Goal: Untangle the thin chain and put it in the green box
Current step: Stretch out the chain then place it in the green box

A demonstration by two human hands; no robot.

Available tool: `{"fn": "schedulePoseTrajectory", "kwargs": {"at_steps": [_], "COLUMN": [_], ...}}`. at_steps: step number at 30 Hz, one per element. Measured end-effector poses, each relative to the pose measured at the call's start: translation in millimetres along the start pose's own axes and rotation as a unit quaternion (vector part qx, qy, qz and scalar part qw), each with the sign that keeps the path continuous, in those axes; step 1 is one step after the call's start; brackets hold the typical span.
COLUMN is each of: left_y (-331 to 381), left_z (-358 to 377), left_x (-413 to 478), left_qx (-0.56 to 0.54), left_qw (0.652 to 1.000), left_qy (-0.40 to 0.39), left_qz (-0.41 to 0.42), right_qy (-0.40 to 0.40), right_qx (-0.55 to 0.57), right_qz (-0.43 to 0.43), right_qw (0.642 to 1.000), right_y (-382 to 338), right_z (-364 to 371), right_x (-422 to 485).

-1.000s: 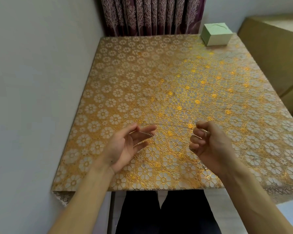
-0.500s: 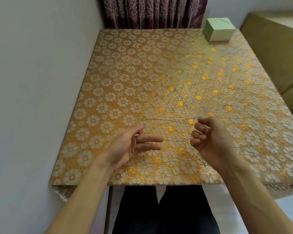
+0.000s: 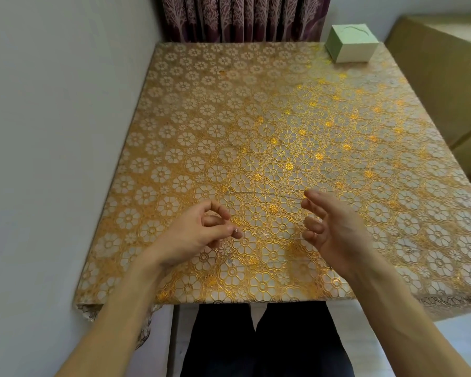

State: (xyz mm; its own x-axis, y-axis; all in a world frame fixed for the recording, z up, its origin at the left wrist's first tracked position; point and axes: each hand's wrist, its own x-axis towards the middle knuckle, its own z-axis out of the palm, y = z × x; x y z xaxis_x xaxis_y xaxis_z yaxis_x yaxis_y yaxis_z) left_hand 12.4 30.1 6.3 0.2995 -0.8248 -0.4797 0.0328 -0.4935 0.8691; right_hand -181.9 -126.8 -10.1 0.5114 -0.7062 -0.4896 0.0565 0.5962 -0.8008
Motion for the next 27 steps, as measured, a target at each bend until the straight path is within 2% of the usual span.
{"fn": "schedulePoseTrajectory", "kwargs": {"at_steps": [9,14,17,19,21,27], "left_y": [2,-2,-2,-2,-3,-1], "left_z": [-24,-38,-39,-37,-35,-30], "left_x": [-5,-6,-5,-3,-1,2], "left_qx": [0.125,0.139,0.132,0.129,0.125,0.053], "left_qw": [0.991,0.989,0.991,0.991,0.991,0.998], "left_qy": [-0.025,-0.004,0.008,0.017,0.026,0.042], "left_qz": [-0.032,-0.039,-0.038,-0.034,-0.03,0.002], "right_qy": [0.039,0.043,0.044,0.053,0.055,0.051], "right_qx": [-0.034,-0.148,-0.245,-0.349,-0.466,-0.629], "right_qz": [-0.034,-0.055,-0.077,-0.115,-0.15,-0.239], "right_qw": [0.998,0.987,0.965,0.928,0.87,0.738], "right_y": [3,11,17,20,21,25], "right_z": [-1,-2,-2,-4,-5,-3], "right_x": [10,13,17,21,23,17]}}
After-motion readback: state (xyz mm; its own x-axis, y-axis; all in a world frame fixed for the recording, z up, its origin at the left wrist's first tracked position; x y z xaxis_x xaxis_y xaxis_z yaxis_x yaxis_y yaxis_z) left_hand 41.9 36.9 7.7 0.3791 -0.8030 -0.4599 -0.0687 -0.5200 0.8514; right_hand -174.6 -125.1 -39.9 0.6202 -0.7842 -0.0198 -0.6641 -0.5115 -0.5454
